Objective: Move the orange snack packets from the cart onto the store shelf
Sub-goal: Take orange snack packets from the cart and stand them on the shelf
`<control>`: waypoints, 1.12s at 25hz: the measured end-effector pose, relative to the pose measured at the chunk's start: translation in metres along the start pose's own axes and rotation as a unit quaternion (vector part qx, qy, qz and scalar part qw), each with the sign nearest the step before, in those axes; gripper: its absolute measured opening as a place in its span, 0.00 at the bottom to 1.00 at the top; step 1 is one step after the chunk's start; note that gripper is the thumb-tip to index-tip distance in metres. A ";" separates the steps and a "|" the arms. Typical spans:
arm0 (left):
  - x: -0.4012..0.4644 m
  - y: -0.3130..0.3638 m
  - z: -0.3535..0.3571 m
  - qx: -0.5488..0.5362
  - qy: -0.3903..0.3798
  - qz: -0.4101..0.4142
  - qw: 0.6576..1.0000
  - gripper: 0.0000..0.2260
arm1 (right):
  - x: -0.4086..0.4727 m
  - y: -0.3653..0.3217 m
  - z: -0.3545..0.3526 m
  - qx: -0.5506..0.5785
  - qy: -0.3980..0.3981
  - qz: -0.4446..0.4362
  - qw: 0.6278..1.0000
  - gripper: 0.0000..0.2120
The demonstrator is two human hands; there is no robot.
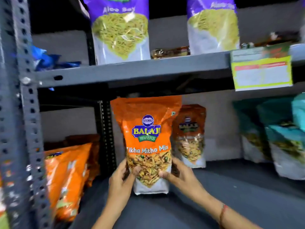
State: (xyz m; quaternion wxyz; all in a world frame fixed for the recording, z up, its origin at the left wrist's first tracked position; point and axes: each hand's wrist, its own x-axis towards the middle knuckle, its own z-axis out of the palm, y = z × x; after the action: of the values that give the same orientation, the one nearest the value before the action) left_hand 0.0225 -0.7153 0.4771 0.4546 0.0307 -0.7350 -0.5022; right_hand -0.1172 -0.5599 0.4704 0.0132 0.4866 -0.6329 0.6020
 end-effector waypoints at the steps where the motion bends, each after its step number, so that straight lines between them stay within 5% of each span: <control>1: 0.005 -0.010 -0.009 0.009 0.004 -0.016 1.000 0.13 | 0.011 0.007 0.014 0.003 -0.009 0.004 1.000 0.34; 16: 0.037 -0.054 -0.030 0.086 -0.039 -0.127 0.987 0.12 | 0.043 0.044 0.045 0.044 -0.051 0.078 0.995 0.30; 21: 0.029 -0.054 -0.029 0.156 -0.026 -0.130 0.979 0.26 | 0.036 0.033 0.037 0.001 -0.060 0.101 0.993 0.38; 24: 0.017 -0.042 -0.029 0.252 0.051 -0.076 0.963 0.36 | 0.025 0.009 0.024 -0.004 0.022 0.106 0.994 0.41; 28: 0.002 0.006 0.016 0.148 0.128 0.057 0.979 0.28 | 0.001 -0.030 -0.005 0.030 0.179 0.043 0.983 0.33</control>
State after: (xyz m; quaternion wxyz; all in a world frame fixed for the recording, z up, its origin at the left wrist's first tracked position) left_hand 0.0120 -0.7020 0.4817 0.5632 0.1195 -0.7376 -0.3529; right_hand -0.1019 -0.5505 0.4952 0.0854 0.3440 -0.6220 0.6982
